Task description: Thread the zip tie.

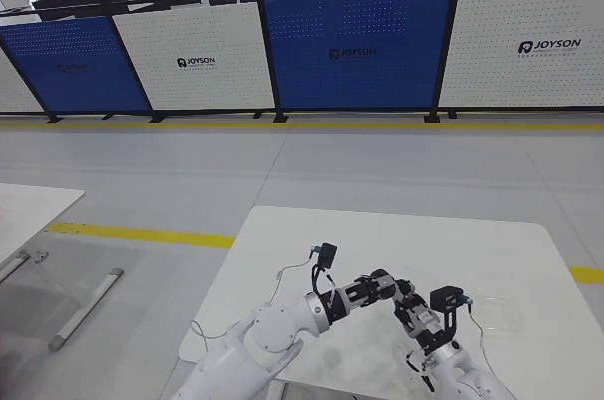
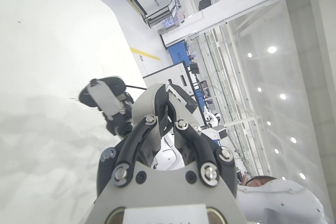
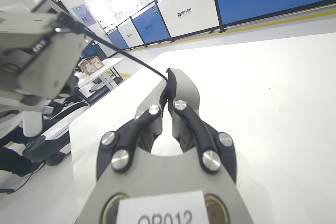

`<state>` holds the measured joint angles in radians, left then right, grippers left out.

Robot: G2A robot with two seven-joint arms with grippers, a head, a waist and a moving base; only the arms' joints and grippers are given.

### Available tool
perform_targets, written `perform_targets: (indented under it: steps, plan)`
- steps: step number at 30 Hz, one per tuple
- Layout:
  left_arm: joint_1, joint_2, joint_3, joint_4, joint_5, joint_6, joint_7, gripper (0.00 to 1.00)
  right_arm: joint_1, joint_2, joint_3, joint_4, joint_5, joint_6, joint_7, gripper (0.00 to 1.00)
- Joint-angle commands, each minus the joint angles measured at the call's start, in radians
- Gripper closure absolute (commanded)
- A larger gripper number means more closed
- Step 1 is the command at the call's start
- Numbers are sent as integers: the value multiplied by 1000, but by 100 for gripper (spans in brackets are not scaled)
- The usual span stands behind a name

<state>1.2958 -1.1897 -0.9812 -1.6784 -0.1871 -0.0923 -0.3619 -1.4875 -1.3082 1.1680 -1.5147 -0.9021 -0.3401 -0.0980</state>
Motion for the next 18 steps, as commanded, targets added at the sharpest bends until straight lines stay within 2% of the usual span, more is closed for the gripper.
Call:
perform_targets:
  steps: [1,6,11,18]
  plan:
    - [-8,-2,-1,17,-9,-1,4,100,-16,4,19,-16,6,0,-20,0]
    - [-19,-3,-19,56,-40,1,12,100,-67,17,76,-76,20,0,-67,0]
    - [-12,0,-46,90,-72,-5,12,100,-138,33,144,-148,52,0,-155,0]
    - [-1,2,-69,136,-112,-6,1,100,-239,65,267,-214,183,0,-298,0]
